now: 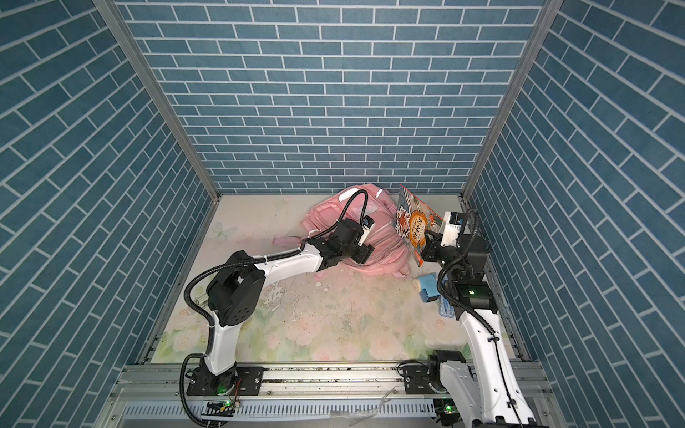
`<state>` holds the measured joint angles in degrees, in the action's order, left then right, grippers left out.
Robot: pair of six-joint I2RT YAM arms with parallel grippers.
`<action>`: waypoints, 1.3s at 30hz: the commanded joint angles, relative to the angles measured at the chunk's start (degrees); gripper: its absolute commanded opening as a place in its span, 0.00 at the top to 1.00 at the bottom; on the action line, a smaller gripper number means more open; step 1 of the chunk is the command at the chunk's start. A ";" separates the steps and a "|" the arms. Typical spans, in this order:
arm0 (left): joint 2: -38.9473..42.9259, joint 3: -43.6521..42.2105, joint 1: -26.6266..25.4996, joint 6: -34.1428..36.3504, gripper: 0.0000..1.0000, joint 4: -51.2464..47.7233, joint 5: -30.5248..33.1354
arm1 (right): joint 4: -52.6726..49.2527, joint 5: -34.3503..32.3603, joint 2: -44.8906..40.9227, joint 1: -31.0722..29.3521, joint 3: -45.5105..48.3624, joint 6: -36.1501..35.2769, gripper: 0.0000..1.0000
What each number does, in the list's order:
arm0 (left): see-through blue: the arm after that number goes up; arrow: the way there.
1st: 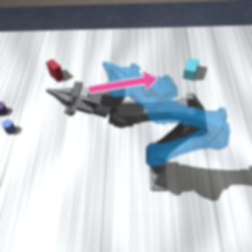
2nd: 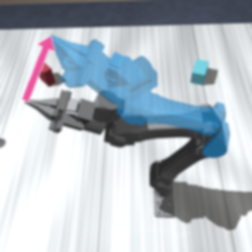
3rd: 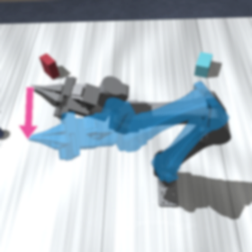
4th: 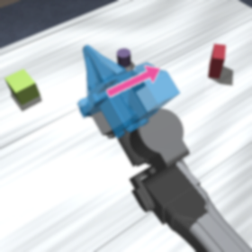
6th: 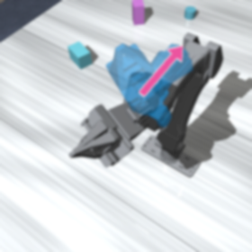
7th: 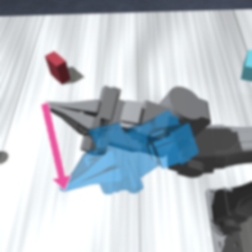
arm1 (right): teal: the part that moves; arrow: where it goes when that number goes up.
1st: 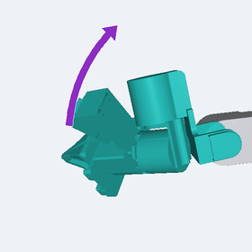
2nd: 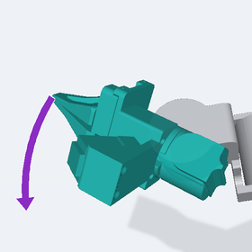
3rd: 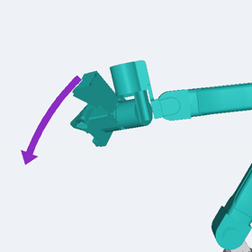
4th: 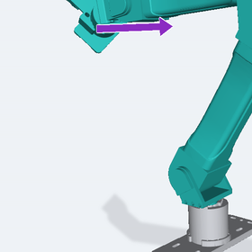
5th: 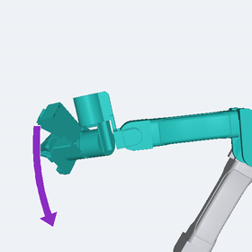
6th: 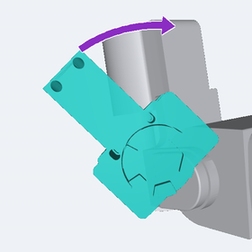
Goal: Pack the student bag
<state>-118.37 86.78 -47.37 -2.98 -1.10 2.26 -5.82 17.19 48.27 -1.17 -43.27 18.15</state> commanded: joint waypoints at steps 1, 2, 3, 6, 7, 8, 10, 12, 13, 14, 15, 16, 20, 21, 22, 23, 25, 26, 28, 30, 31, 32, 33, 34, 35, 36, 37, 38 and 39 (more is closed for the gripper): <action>-2.89 2.48 -0.35 -1.70 0.30 -0.15 5.12 | 4.16 0.37 0.63 0.01 0.28 0.65 1.00; -3.96 3.34 -0.36 -1.27 0.30 -0.34 5.21 | 4.37 0.37 0.93 0.01 0.37 0.53 1.00; -4.89 4.17 -0.48 -1.24 0.30 -0.82 5.51 | 4.47 0.38 1.08 -0.05 0.46 0.32 1.00; -7.97 7.19 -0.44 -1.08 0.29 -2.59 5.38 | 4.21 0.38 1.54 -0.04 0.13 -0.40 1.00; -8.74 7.81 -0.55 -1.14 0.28 -2.84 5.30 | 3.83 0.28 1.69 0.00 -0.05 -0.76 1.00; -9.31 8.29 -0.57 -1.21 0.28 -2.95 5.27 | 3.49 0.21 1.68 0.00 -0.17 -1.04 1.00; -10.33 9.22 -0.71 -1.50 0.28 -3.49 6.58 | 3.08 -0.20 1.73 0.08 -0.33 -1.19 1.00; -11.38 10.83 -0.80 -2.19 0.28 -4.92 8.23 | 2.48 -0.47 1.77 0.15 -0.37 -1.11 1.00; -11.61 11.54 -1.02 -2.46 0.28 -5.71 9.04 | 2.13 -0.74 1.74 0.20 -0.57 -0.89 1.00; -11.53 11.62 -1.25 -2.55 0.28 -5.95 10.05 | 1.72 -0.84 1.74 0.25 -0.67 -0.71 1.00; -11.30 11.49 -1.40 -2.62 0.28 -5.76 11.09 | 1.52 -0.84 1.67 0.26 -0.76 -0.59 1.00; -11.25 11.48 -1.43 -2.66 0.29 -5.85 12.01 | 1.37 -0.84 1.65 0.32 -0.77 -0.27 1.00; -11.43 12.86 -1.19 -3.80 0.68 -7.77 14.68 | 0.94 -0.57 1.60 0.43 -0.82 2.13 1.00; -11.18 13.17 -1.13 -4.06 0.79 -8.31 14.70 | 0.38 -0.86 1.58 0.49 -1.14 2.92 1.00; -10.56 13.18 -0.93 -4.68 0.93 -8.62 14.47 | -0.57 -1.54 1.58 0.62 -1.64 4.01 1.00; -9.54 12.91 -0.61 -5.47 1.00 -8.89 14.15 | -1.88 -2.45 1.49 0.74 -2.35 5.15 1.00; -6.61 11.34 0.31 -7.08 1.00 -8.44 13.31 | -3.91 -3.26 0.98 1.12 -3.91 6.60 1.00; -4.70 10.37 0.83 -8.24 1.00 -8.16 12.68 | -4.35 -3.12 0.38 1.14 -4.48 6.94 1.00; -0.71 8.49 2.25 -10.64 1.00 -7.74 11.32 | -4.50 -3.13 -1.13 1.17 -4.81 8.67 1.00; 3.42 6.55 3.54 -12.88 1.00 -6.95 9.78 | -5.00 -2.89 -2.66 1.21 -4.73 10.89 1.00; 5.59 5.53 4.09 -13.91 1.00 -6.53 9.38 | -5.51 -2.71 -3.15 1.17 -4.72 12.11 1.00; 7.54 4.72 4.59 -14.65 1.00 -6.10 8.85 | -6.28 -2.52 -3.81 1.24 -4.73 13.12 1.00; 9.09 4.04 5.12 -15.25 1.00 -5.34 7.97 | -7.50 -2.62 -4.30 1.17 -4.81 14.21 1.00; 10.18 3.76 5.69 -15.98 1.00 -5.06 6.86 | -8.39 -2.54 -4.76 1.17 -4.57 15.27 1.00; 11.05 3.96 6.26 -16.74 1.00 -5.05 5.56 | -9.12 -1.98 -5.27 1.17 -4.08 16.45 1.00; 11.92 4.30 6.75 -17.53 1.00 -5.44 4.76 | -9.99 -1.42 -5.85 1.17 -3.59 17.13 1.00; 12.47 4.52 7.25 -18.02 1.00 -5.79 4.22 | -10.62 -1.26 -6.42 1.17 -3.22 17.71 1.00; 13.23 4.62 7.47 -18.08 1.00 -5.85 3.40 | -10.92 -0.85 -7.00 1.17 -2.46 19.04 1.00; 13.95 4.65 7.50 -17.84 1.00 -5.96 3.14 | -10.44 0.13 -7.73 1.17 -1.38 20.63 1.00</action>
<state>-107.48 90.26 -40.16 -16.82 -10.63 6.94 -15.07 15.38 42.59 -0.19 -45.93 32.14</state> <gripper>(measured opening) 0.080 0.067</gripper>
